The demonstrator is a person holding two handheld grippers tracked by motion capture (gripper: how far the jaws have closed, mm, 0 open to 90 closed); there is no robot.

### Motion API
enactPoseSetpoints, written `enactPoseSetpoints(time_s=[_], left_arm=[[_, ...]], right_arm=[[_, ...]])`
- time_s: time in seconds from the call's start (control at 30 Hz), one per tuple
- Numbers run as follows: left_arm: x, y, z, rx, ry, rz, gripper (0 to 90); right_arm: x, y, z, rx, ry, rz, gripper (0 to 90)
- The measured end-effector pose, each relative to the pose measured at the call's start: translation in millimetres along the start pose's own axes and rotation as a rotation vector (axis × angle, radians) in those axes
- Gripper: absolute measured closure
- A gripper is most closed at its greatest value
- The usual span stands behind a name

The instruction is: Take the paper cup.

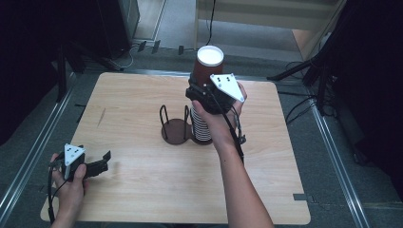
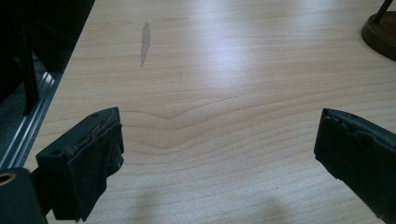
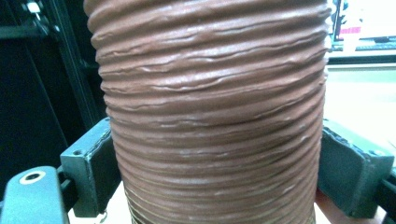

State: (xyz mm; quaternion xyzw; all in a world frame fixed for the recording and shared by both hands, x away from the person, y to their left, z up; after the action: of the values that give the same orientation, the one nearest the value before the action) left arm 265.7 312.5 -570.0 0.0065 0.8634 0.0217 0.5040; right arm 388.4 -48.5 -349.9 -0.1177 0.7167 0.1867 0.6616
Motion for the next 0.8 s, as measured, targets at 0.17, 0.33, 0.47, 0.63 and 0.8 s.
enactPoseSetpoints(time_s=[0.17,0.33,0.47,0.63,0.8], left_arm=[[-0.2,0.2,0.7,0.021,0.004,-0.007,2.3],[-0.5,0.6,1.2,0.025,0.002,-0.017,2.3],[-0.7,0.7,1.3,0.026,0.0,-0.019,2.3],[-0.7,1.0,1.3,0.028,0.001,-0.023,2.3],[-0.8,1.1,1.4,0.031,0.0,-0.026,2.3]], right_arm=[[-11.9,0.8,-2.4,-0.012,-0.034,-0.011,12.1],[-24.3,1.9,-6.1,-0.013,-0.058,-0.016,12.1],[-32.3,1.4,-9.3,-0.018,-0.077,-0.018,12.2],[-39.4,-2.3,-12.4,-0.021,-0.096,-0.019,12.6],[-44.0,-3.4,-14.5,-0.025,-0.11,-0.014,12.6]])
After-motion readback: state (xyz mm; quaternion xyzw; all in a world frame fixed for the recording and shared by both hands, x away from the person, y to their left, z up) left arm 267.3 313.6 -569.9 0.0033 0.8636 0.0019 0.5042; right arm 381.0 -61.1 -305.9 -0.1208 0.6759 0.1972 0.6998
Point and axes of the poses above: each handheld gripper's, and its own axes: z roughly forward along the jaws, x roughly out of its underside, y roughly to its left, the point moved 4 cm from there along z, roughly forward along the jaws, and after that the axes turned 8 degrees about -x, right-handed, at the moved point
